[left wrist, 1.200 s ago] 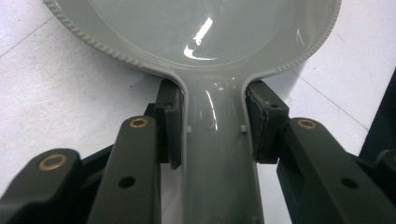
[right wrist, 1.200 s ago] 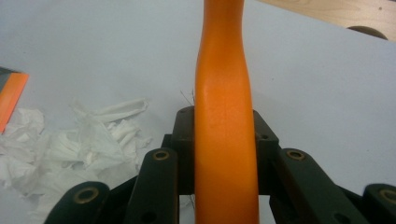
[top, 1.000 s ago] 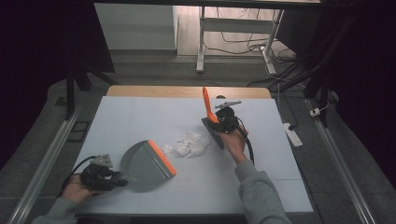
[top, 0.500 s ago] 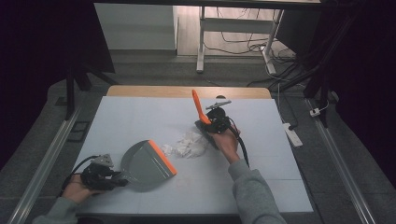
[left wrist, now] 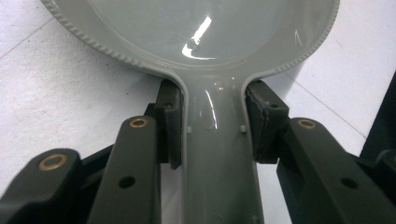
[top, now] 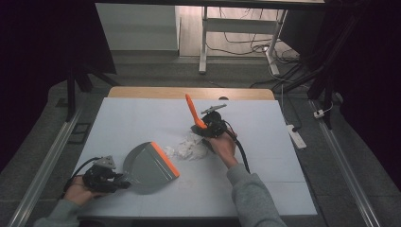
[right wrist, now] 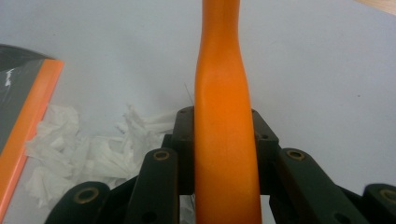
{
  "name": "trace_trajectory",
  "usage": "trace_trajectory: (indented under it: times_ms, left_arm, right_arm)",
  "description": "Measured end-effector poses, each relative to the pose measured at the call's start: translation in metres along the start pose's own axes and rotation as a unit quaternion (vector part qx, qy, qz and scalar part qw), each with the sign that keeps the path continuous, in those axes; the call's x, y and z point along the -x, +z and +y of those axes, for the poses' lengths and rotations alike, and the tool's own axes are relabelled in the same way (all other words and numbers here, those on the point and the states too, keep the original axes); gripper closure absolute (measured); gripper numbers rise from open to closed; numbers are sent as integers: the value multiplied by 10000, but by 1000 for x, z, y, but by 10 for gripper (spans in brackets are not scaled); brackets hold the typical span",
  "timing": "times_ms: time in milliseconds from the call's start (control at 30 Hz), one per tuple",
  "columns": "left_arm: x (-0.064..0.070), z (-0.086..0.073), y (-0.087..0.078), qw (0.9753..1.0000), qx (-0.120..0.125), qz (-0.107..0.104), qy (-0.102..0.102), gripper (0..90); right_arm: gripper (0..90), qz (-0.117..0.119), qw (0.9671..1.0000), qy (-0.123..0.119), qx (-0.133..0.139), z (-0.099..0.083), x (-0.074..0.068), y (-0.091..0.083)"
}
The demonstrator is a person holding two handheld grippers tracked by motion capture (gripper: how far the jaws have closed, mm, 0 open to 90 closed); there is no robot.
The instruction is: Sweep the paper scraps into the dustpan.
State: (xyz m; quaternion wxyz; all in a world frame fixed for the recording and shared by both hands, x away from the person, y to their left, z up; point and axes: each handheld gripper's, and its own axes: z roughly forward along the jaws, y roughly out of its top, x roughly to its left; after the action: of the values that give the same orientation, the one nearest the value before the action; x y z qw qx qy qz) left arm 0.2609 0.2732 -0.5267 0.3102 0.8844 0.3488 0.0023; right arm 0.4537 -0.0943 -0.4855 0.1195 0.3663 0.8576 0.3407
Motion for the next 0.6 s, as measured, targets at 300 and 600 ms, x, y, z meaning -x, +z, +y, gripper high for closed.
trace_trajectory:
  times_ms: [300,600]
  left_arm:
    - [0,0,0,10000,16,-2,-24,617]
    - [0,1,1,10000,19,1,-30,617]
  right_arm:
    - [703,148,9998,-106,-6,1,-12,3]
    - [703,335,9992,-239,-17,3,-26,6]
